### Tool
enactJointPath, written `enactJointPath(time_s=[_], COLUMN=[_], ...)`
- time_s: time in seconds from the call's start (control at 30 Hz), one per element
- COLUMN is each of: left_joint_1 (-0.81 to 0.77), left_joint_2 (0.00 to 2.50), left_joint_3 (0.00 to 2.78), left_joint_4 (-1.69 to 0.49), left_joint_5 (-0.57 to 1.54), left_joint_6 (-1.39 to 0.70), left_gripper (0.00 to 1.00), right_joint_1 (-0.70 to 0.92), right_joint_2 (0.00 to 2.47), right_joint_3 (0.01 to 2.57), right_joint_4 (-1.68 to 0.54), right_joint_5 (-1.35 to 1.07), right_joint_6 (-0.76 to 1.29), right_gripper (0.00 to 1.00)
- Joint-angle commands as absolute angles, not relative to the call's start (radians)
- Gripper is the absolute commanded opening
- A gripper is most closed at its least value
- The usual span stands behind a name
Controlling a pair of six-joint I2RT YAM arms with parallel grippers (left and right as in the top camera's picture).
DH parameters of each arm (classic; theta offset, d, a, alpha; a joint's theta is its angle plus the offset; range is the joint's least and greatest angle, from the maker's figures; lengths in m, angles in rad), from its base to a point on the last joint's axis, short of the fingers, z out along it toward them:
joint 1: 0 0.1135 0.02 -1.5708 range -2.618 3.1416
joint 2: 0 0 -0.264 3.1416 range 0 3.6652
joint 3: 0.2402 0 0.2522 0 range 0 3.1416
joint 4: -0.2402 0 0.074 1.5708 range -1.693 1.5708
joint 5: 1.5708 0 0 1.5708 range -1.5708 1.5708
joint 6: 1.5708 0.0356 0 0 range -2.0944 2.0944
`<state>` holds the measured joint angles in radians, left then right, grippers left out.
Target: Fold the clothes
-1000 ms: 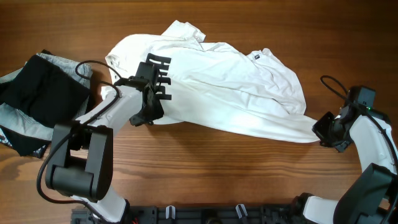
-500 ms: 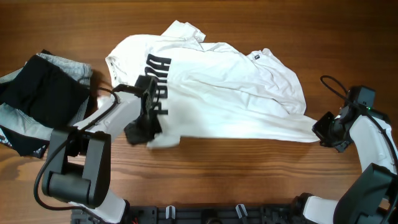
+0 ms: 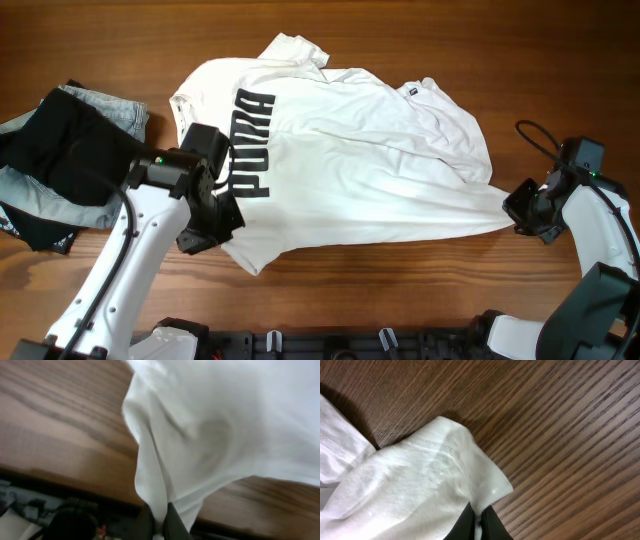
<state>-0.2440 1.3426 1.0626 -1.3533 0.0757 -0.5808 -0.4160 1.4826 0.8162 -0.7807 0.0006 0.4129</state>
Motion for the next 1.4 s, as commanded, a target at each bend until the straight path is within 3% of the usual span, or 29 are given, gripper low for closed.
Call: enactJointPath(time_s=[0.0,0.47,0.77,0.93,1.07,1.37], left_joint_1=[-0.245,-0.252,-0.451,-0.533,-0.530,-0.433], left_joint_2=[1.328,1.362,1.394,1.427,1.478,1.568], left_joint_3=[1.073,1.073,1.050,1.050,1.050,1.050], left_joint_4=[-1.297,-0.939,-0.927,-0.878,-0.861,-0.471], left_joint_5=[0.091,0.180,0.235,0.147,0.088,-0.020], left_joint_6=[-0.591,-0.567,-0.569,-0.569,-0.569,-0.569], left_gripper=[0.05,0.04,0.04,0.09,0.11,0.09], right_joint_1=[-0.418,-0.418,-0.418,-0.418,-0.418,-0.418], right_joint_2=[1.481,1.481,1.481,1.481,1.481,1.481], right_joint_3=[0.829,0.829,0.829,0.829,0.829,0.829], right_joint_4=[-0.780,-0.785,-0.782,-0.786,-0.789,-0.791], right_joint_5=[-0.002,-0.002,-0.002,-0.002,-0.002,-0.028], right_joint_6=[0.395,0.393,0.395,0.395,0.394,0.392], right_gripper=[0.07,0.07,0.07,0.07,0.07,0.07])
